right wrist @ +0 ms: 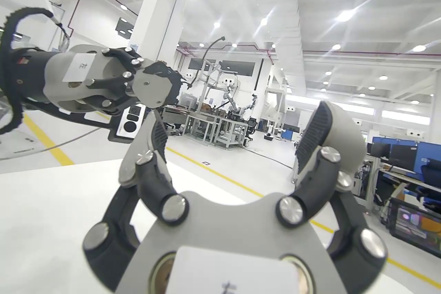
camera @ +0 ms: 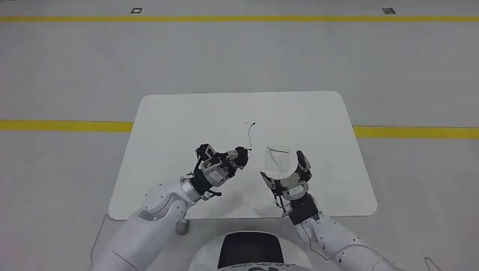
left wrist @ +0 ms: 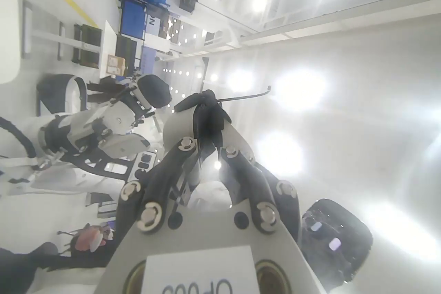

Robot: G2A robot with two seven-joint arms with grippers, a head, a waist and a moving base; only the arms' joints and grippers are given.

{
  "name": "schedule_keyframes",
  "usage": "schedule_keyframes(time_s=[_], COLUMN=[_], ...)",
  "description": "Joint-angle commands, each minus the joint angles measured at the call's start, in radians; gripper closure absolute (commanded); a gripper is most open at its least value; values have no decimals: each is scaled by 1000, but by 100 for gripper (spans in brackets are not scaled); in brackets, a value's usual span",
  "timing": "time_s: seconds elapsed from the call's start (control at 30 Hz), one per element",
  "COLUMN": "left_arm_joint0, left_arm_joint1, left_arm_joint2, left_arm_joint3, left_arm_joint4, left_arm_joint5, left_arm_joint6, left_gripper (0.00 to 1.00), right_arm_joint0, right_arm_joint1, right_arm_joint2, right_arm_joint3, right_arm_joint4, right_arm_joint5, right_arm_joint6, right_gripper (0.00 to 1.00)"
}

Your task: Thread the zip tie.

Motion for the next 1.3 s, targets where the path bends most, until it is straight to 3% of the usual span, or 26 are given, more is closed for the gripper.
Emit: schedule_keyframes(time_s=[0.0,0.27,0.43,0.67,0.77,1.0,1.13,1.27], left_arm_joint0=[-12,-11,-8,-20,-27,-29,-28,-28], left_arm_joint1=[-2,-3,-13,-19,-20,-21,-24,-27], left_arm_joint2=[6,12,38,54,56,58,69,76], left_arm_joint3=[7,-3,4,25,29,26,23,34], left_arm_joint4=[-13,-24,-160,-176,-153,-142,-79,-75], left_arm_joint5=[6,8,49,45,21,18,-55,-83], left_arm_joint6=[-29,-22,-89,-111,-130,-117,-94,-113], left_gripper=[100,100,100,100,100,100,100,100], right_arm_joint0=[-6,-7,-12,-36,-39,-39,-51,-57], right_arm_joint1=[-10,-12,-13,-23,-28,-29,-30,-34], right_arm_joint2=[19,22,35,84,82,84,99,109], right_arm_joint3=[4,3,-20,-43,-50,-49,-80,-87], right_arm_joint4=[-32,-36,-46,-98,-135,-139,-148,-146], right_arm_joint5=[0,0,0,0,-3,0,-5,-20], right_arm_joint6=[-14,-14,11,7,2,0,33,41], right_gripper=[0,0,0,0,0,0,0,0])
